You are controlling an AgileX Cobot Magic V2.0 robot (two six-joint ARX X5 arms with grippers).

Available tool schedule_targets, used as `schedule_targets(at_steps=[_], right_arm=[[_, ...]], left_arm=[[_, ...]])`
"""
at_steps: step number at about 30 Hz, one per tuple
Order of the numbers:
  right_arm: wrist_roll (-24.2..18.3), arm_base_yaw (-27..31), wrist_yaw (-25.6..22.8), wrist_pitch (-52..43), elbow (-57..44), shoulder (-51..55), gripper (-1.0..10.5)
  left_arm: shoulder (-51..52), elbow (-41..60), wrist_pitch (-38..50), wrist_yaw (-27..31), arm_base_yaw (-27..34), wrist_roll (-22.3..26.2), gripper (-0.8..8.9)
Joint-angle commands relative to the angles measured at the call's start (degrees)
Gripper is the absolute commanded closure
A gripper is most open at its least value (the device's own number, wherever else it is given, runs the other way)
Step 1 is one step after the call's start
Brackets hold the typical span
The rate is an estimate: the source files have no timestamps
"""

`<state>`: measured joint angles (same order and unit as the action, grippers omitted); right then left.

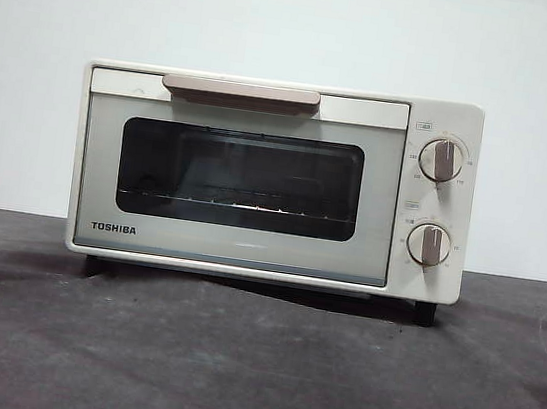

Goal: The left arm flap open the oven, the right arm pick bread and place it into oven, the left arm flap close the oven

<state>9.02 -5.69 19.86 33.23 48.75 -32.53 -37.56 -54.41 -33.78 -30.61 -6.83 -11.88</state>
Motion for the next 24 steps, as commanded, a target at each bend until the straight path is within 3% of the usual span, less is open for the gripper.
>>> schedule_targets(at_steps=[1,4,6,11,13,24], right_arm=[[-0.2,-0.2,0.3,0.5,1.0,-0.3,9.3],[-0.2,-0.2,0.3,2.6,1.0,-0.3,9.2],[-0.2,-0.2,0.3,4.0,1.0,-0.3,8.4],[-0.3,-0.2,0.3,5.6,1.0,-0.3,4.7],[-0.3,-0.2,0.3,5.9,1.0,-0.3,4.2],[-0.2,-0.2,3.0,11.2,1.0,-1.9,4.2]], left_arm=[[-0.4,-1.0,0.8,-0.3,-0.5,1.0,7.94],[-0.8,-1.0,0.7,0.6,-0.8,0.9,7.74],[-1.2,-1.0,0.7,0.6,-1.1,0.9,7.33],[-2.2,-1.0,0.8,1.2,-2.1,0.9,3.85],[-2.5,-1.0,0.8,1.2,-2.3,0.9,3.01],[-3.4,-1.0,0.5,1.2,-3.8,0.9,2.77]])
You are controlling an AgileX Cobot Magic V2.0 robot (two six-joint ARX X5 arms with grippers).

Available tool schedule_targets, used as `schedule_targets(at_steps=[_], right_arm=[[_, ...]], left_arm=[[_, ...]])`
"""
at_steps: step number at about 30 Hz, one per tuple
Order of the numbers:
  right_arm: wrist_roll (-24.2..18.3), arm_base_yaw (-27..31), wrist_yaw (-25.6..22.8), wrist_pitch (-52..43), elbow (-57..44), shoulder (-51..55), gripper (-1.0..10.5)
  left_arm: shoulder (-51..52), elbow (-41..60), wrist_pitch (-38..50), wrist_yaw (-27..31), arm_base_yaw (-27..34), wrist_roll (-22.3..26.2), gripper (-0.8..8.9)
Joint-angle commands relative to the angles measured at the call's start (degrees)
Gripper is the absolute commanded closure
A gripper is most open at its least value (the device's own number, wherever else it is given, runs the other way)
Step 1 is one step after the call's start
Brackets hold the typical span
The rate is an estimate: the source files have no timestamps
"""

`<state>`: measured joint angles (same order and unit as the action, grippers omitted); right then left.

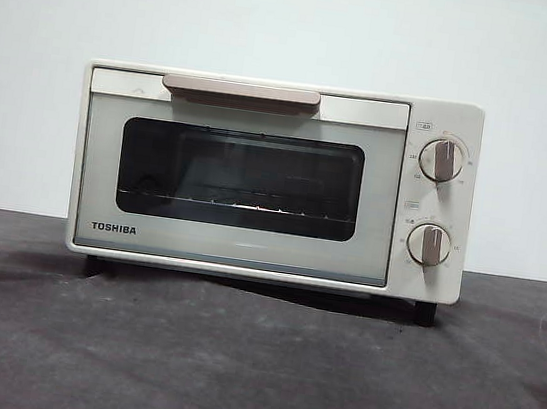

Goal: The left arm flap open the oven, the right arm pick bread and place it into oven, the left arm flap close the oven

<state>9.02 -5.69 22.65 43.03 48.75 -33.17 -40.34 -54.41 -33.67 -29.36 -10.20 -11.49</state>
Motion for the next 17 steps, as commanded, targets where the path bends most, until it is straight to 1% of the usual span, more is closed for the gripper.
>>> schedule_targets(at_steps=[1,5,9,17], right_arm=[[-0.2,-0.2,0.2,2.7,1.0,-1.9,4.2],[-0.7,-0.7,-0.3,9.8,0.9,-7.6,4.2],[-1.2,-2.4,-1.1,12.7,0.6,-14.5,4.2],[-1.6,-6.7,-9.5,12.6,-0.1,-27.9,4.2]], left_arm=[[-0.8,-1.0,0.4,0.0,-0.5,0.5,2.79],[-1.5,-1.0,0.5,0.0,-1.4,0.5,2.81],[-2.2,-1.0,0.7,0.0,-2.1,0.5,2.81],[-2.7,-1.0,0.1,0.0,-2.6,0.5,2.81]])
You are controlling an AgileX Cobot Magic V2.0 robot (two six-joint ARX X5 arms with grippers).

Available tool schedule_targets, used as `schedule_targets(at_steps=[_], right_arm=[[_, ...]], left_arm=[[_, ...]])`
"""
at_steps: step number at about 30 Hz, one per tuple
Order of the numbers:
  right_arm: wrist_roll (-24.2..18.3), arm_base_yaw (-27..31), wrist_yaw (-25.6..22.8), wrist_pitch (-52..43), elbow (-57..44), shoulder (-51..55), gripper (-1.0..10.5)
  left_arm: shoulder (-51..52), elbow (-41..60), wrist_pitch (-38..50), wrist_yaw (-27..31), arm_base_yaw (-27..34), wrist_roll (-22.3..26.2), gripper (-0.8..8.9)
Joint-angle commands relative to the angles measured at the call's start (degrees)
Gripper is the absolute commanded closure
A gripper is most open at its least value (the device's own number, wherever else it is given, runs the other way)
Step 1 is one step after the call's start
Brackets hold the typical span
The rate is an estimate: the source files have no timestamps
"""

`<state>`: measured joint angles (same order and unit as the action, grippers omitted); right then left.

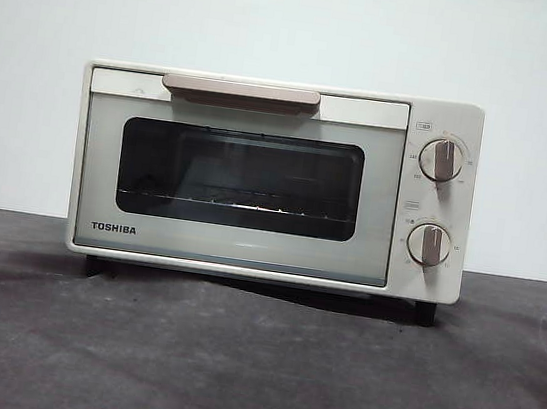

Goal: The left arm flap open the oven, the right arm pick bread and place it into oven, the left arm flap close the oven

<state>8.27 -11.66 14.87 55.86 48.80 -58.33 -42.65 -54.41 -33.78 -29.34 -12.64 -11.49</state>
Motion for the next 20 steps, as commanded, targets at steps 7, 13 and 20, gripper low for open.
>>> schedule_targets(at_steps=[7,13,20], right_arm=[[-0.8,-2.5,-3.9,-3.1,-1.4,-11.3,4.2],[-0.3,-2.5,-4.1,-7.5,-3.5,-17.1,4.2],[-0.2,-2.5,-4.9,-9.2,-3.7,-23.1,4.6]], left_arm=[[-0.3,-1.0,-0.9,0.0,-0.2,0.3,2.81],[-0.3,-1.0,-2.0,0.0,-0.2,0.3,2.82],[-0.3,-1.0,-2.1,0.0,-0.2,0.5,2.81]])
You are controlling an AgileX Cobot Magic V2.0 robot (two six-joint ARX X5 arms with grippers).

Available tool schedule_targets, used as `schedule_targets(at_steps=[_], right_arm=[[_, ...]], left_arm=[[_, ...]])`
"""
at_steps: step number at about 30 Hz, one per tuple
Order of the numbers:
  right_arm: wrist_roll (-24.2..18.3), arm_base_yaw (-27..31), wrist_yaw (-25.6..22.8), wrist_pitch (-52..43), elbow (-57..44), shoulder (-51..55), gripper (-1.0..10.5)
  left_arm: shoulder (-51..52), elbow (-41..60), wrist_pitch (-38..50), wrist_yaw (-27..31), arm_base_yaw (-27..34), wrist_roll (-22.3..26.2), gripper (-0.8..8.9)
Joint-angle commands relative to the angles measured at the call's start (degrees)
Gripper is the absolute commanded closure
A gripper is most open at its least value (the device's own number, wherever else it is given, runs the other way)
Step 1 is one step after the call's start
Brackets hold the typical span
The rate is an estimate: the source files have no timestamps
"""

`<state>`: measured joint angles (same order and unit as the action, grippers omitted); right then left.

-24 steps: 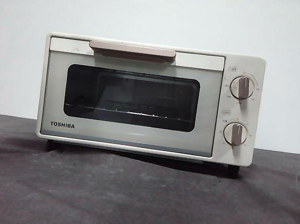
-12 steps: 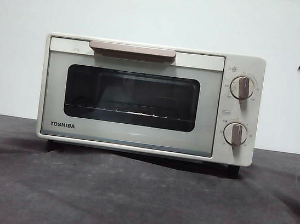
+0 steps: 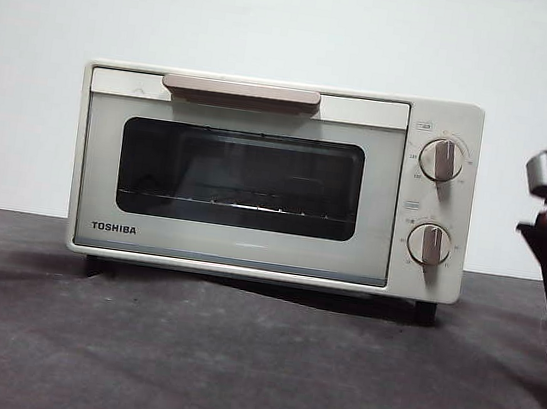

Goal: The left arm flap open the oven, the right arm pick bread and place it into oven, the left arm flap close the oven

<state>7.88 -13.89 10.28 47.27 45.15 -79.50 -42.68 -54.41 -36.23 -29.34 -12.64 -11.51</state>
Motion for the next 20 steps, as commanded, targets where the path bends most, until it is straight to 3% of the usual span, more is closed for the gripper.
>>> schedule_targets(at_steps=[1,6,10,12,20], right_arm=[[0.2,-0.3,-0.2,-0.7,-0.1,-2.7,4.8],[0.2,-0.3,0.1,-0.1,-0.1,-5.0,5.9],[0.2,-0.3,0.2,0.6,-0.1,-5.4,8.0],[0.3,-0.3,0.2,1.3,0.3,-5.1,8.4],[0.8,-0.3,0.2,7.1,2.7,3.3,8.5]], left_arm=[[-0.3,-1.0,0.4,0.0,-0.2,0.6,2.81],[-0.3,-1.0,0.4,1.0,-0.2,0.5,2.81],[-0.3,-1.0,0.6,1.0,-0.4,0.6,2.82],[-0.5,-1.0,0.8,1.0,-0.9,0.6,2.82],[-5.5,-2.3,-0.4,1.0,-3.8,1.7,2.88]])
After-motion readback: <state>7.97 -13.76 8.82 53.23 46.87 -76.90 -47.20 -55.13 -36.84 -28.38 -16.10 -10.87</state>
